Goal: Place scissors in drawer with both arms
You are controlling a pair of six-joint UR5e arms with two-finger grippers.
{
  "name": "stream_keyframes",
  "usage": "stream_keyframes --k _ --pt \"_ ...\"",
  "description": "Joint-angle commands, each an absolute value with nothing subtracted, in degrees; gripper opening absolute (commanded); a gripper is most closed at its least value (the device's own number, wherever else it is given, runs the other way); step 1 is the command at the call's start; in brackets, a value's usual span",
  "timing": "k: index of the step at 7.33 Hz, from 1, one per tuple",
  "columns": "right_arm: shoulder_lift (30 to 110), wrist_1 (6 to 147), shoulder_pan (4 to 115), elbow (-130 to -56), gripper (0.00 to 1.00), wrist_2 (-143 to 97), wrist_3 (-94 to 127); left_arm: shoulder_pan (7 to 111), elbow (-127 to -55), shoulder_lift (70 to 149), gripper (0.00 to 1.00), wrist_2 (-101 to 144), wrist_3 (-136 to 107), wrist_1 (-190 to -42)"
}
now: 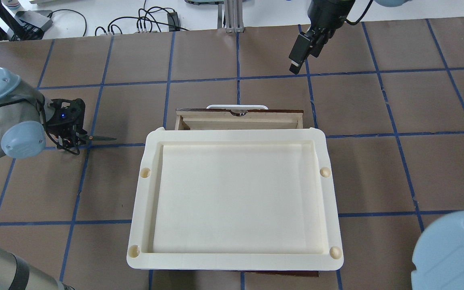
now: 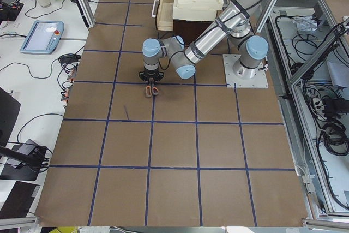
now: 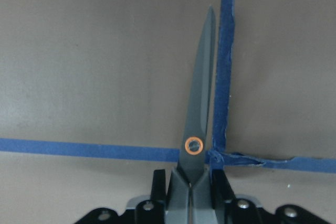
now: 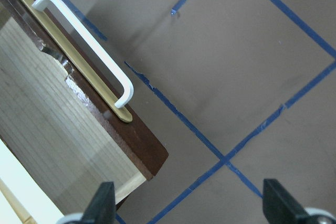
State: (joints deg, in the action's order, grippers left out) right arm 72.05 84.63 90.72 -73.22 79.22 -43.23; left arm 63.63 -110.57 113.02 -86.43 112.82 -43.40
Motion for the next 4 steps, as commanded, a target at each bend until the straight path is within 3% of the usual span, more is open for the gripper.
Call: stream_keyframes --k 1,4 --pt "79.08 83.07 87.73 -78.21 1.00 80.95 -38.51 63.63 -110.57 112.68 0.14 -86.31 112.85 -43.33" --pt "81.38 78.15 84.99 -78.40 1.00 81.03 -36.58 63.63 -110.57 112.06 0.14 -86.22 112.59 -43.68"
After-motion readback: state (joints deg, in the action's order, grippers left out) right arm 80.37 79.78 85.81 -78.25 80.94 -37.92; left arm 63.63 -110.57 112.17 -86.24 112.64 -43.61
